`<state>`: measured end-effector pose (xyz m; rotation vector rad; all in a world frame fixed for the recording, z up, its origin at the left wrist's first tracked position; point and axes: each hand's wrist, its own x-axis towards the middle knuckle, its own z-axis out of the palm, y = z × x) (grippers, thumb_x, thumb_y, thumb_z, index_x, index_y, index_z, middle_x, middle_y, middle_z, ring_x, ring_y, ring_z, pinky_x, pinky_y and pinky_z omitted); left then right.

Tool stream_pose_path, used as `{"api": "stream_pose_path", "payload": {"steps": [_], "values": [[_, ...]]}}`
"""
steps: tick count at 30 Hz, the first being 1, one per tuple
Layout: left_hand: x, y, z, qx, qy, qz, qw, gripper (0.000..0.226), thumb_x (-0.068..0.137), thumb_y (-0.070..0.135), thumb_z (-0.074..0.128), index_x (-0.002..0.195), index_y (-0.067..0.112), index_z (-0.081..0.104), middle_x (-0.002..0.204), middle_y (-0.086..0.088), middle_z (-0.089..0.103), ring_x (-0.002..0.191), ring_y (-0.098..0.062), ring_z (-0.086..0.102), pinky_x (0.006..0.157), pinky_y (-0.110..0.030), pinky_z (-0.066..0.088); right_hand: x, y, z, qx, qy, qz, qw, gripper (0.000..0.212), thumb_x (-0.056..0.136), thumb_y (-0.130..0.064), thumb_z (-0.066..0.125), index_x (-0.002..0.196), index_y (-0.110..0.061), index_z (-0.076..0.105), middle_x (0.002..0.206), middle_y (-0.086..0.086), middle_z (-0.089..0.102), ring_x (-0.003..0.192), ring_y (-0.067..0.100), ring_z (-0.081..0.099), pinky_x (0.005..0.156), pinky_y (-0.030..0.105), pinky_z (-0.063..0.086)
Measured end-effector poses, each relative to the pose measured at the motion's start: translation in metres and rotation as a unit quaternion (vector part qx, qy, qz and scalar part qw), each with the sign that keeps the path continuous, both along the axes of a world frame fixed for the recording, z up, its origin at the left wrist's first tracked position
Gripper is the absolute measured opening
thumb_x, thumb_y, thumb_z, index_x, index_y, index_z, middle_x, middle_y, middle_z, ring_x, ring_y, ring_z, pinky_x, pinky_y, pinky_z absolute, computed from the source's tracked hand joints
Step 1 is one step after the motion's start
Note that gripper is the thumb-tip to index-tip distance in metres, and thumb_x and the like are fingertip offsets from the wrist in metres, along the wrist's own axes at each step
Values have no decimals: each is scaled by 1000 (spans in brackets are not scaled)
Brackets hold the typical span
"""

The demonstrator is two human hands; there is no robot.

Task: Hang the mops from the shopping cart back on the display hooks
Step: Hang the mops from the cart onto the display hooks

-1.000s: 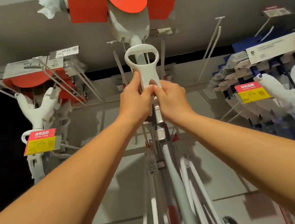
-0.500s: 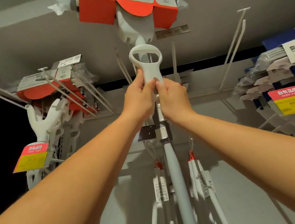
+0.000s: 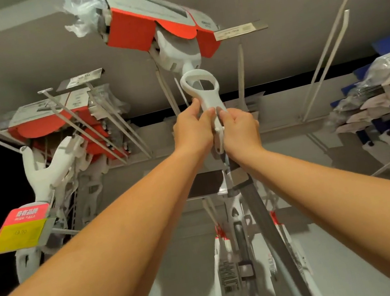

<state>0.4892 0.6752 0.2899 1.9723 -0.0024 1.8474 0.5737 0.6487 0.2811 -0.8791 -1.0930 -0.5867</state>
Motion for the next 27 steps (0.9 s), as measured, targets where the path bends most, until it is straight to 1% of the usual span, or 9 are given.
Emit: {"api": "stream_pose_path", "payload": {"steps": [2,4,6,8,10,15,19,23,27], "values": [[4,5,4,0,11,-30,999,24,98,15,50,105,35,60,70,0,58,64,-14,53,68,-34,47,2,3,1,13,9,-6,1000,36,102,-31,40,85,-10,64,71,3,58,64,13,51,52,27,34],[11,8,6,-2,34,-48,998,29,98,15,50,124,27,58,79,-1,62,69,-14,58,69,-33,51,8,7,-1,23,23,-14,999,37,102,-32,39,90,-9,65,72,2,58,62,8,49,50,24,33],[18,13,8,3,50,-54,997,27,98,16,50,116,34,59,95,-6,68,86,-22,66,81,-43,56,16,9,-2,23,33,-27,999,37,102,-32,38,91,-9,65,77,4,60,63,6,50,48,21,32],[22,18,11,-5,56,-67,996,27,98,17,50,114,37,58,107,-9,69,98,-27,67,87,-48,55,19,13,0,29,36,-43,998,37,102,-32,38,96,-9,66,86,7,64,70,12,56,52,23,35],[24,24,17,-17,63,-76,995,35,98,17,51,131,27,54,113,-8,68,101,-27,66,86,-47,56,19,17,4,37,41,-58,997,38,102,-33,37,102,-9,67,94,11,66,82,24,59,59,27,36],[29,40,23,-13,99,-41,994,28,97,17,52,125,21,59,94,-8,66,82,-25,63,80,-43,57,25,34,6,10,95,-58,994,40,101,-36,39,94,-8,68,90,10,63,79,25,54,51,28,29],[36,51,29,-56,164,-8,985,25,96,13,54,120,10,62,109,-22,66,93,-38,65,78,-46,57,34,50,2,-33,140,-75,987,40,100,-37,41,97,-10,70,100,14,66,80,28,51,58,30,29],[34,63,41,-80,276,47,957,28,97,12,54,117,-7,58,88,-21,62,62,-24,58,66,-39,58,42,65,0,-66,160,-72,982,36,99,-34,45,101,-8,70,104,15,65,80,27,47,66,29,31],[31,94,45,-79,319,18,944,21,98,10,52,112,-3,60,85,-13,63,59,-15,59,60,-28,59,49,80,-3,-80,113,-79,987,32,97,-33,49,86,-9,68,85,9,61,73,24,49,56,29,30]]}}
